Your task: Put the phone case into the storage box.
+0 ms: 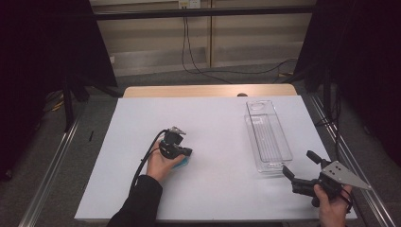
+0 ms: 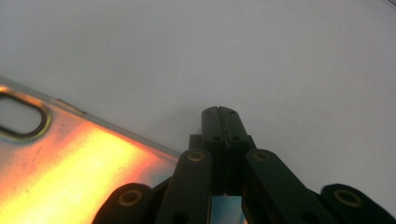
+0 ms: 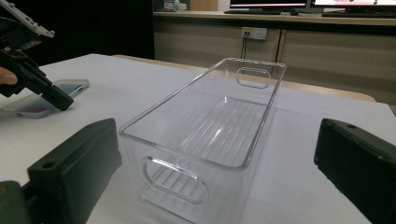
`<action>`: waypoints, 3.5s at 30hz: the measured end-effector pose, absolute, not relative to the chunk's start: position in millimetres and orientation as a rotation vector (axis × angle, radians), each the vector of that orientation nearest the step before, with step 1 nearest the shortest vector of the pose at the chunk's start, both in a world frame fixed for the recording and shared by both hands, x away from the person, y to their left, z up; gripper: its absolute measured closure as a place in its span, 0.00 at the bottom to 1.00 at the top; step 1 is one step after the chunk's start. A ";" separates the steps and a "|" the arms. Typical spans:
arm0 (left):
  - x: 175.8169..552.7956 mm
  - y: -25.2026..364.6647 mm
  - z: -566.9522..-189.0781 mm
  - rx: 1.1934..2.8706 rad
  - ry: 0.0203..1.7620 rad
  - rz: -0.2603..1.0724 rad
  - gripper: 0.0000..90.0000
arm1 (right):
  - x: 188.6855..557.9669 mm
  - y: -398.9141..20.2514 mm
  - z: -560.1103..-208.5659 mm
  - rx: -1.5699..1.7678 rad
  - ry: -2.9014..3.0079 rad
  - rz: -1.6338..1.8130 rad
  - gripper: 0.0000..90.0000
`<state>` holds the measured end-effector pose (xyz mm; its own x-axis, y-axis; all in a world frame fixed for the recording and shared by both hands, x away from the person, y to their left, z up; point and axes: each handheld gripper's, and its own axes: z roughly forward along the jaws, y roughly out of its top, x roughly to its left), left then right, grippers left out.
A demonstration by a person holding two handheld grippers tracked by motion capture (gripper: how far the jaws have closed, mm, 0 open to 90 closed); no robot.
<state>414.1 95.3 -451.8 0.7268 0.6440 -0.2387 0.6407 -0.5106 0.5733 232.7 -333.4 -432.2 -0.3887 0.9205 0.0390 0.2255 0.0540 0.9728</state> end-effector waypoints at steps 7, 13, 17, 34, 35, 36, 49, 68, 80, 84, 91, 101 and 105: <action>412.0 97.2 -451.6 2.274 0.966 0.008 1.00 | 232.9 -333.1 -432.3 1.157 1.693 1.375 0.00; 411.3 98.6 -450.5 2.289 0.952 0.001 1.00 | 233.1 -333.1 -432.4 1.150 1.697 1.372 0.00; 410.6 101.0 -450.7 2.283 0.957 -0.010 1.00 | 233.5 -333.2 -432.5 1.150 1.699 1.367 0.00; 402.7 108.2 -451.0 2.260 0.976 -0.009 1.00 | 233.6 -332.5 -432.3 1.149 1.703 1.371 0.00; 402.5 108.1 -450.9 2.260 0.977 -0.008 1.00 | 233.5 -332.3 -432.2 1.149 1.703 1.372 0.00; 402.5 108.1 -450.9 2.259 0.978 -0.007 1.00 | 233.4 -332.4 -432.3 1.146 1.706 1.371 0.00; 397.1 114.9 -450.3 2.248 0.995 -0.004 1.00 | 233.2 -332.8 -432.1 1.135 1.708 1.371 0.00; 392.2 122.2 -450.8 2.237 1.008 0.002 1.00 | 233.7 -333.1 -432.2 1.131 1.710 1.372 0.00; 385.8 133.2 -450.6 2.236 1.002 -0.003 1.00 | 234.0 -332.4 -432.1 1.123 1.715 1.366 0.00; 384.6 135.0 -451.2 2.222 1.012 -0.011 1.00 | 234.3 -332.6 -432.2 1.125 1.716 1.370 0.00; 379.9 138.9 -450.4 2.229 1.006 -0.006 1.00 | 234.0 -332.6 -432.2 1.117 1.721 1.371 0.00; 376.1 140.7 -450.9 2.228 1.008 0.006 1.00 | 234.5 -331.8 -431.9 1.110 1.727 1.375 0.00; 375.7 140.2 -450.8 2.229 1.010 0.011 1.00 | 234.7 -331.5 -432.0 1.111 1.729 1.375 0.00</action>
<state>375.7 140.2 -450.8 0.6987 0.6678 -0.2565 0.6619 -0.4674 0.5860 234.7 -331.5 -432.0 -0.4243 0.9054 0.0119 0.2157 0.0883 0.9725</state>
